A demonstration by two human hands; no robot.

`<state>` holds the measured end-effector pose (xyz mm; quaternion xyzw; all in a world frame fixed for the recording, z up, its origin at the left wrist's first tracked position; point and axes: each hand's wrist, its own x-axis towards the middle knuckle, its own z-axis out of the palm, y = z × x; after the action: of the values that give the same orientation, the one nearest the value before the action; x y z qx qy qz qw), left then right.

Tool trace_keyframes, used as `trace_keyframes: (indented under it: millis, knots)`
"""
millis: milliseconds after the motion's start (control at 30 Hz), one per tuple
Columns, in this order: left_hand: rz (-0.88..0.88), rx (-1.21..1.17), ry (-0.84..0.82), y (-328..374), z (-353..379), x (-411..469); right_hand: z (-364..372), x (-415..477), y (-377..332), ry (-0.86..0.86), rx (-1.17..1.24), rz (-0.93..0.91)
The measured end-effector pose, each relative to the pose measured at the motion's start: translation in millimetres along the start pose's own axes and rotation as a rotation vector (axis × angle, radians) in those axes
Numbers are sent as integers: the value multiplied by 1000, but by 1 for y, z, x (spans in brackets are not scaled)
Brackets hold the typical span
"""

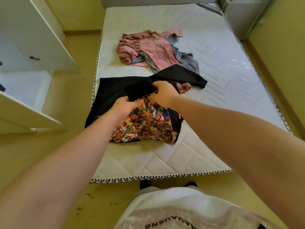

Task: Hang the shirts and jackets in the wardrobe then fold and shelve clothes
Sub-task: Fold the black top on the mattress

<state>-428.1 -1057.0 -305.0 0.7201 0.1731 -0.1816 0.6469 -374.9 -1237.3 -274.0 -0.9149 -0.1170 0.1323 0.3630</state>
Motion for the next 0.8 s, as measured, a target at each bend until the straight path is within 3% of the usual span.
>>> trace_keyframes:
  millis: [133, 333, 800]
  knots:
    - [55, -18, 113, 1, -28, 6, 14, 23, -28, 2, -101, -75]
    - [82, 36, 160, -1, -62, 15, 25, 46, -36, -74, -300, 95]
    - [73, 95, 294, -8, -95, 69, 57, 110, -34, -180, -385, 61]
